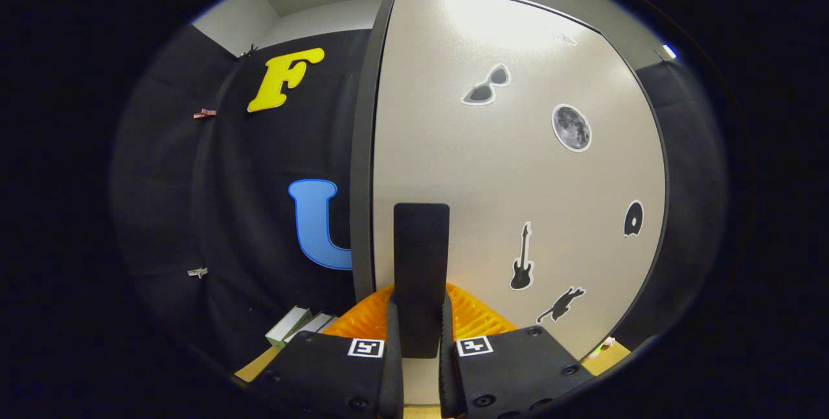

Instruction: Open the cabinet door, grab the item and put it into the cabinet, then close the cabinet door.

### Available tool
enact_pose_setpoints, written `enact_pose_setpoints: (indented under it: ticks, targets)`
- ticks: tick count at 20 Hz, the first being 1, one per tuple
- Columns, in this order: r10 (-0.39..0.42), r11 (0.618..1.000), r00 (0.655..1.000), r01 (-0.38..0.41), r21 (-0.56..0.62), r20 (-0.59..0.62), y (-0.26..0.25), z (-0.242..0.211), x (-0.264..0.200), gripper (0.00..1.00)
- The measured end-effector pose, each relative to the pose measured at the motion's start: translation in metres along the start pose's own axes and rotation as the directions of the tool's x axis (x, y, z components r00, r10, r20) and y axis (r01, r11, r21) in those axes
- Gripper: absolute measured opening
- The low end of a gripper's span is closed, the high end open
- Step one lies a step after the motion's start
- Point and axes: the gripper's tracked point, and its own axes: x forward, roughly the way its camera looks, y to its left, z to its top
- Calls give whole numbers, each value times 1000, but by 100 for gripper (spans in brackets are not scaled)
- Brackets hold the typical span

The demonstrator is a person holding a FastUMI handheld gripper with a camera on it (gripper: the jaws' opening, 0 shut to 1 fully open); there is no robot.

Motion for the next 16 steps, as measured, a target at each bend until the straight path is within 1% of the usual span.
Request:
enact_pose_setpoints:
  ticks: [4,7,13,16]
  targets:
    - [20,1000,1000,-20,-16,-5,1,1,-16,25]
    - [40,999,999,-40,-22,0,-1,3,-37,25]
    - [77,997,997,-77,-23,-10,-23,6,-104,25]
    - [116,993,993,-117,-18,-17,-35,7,-135,25]
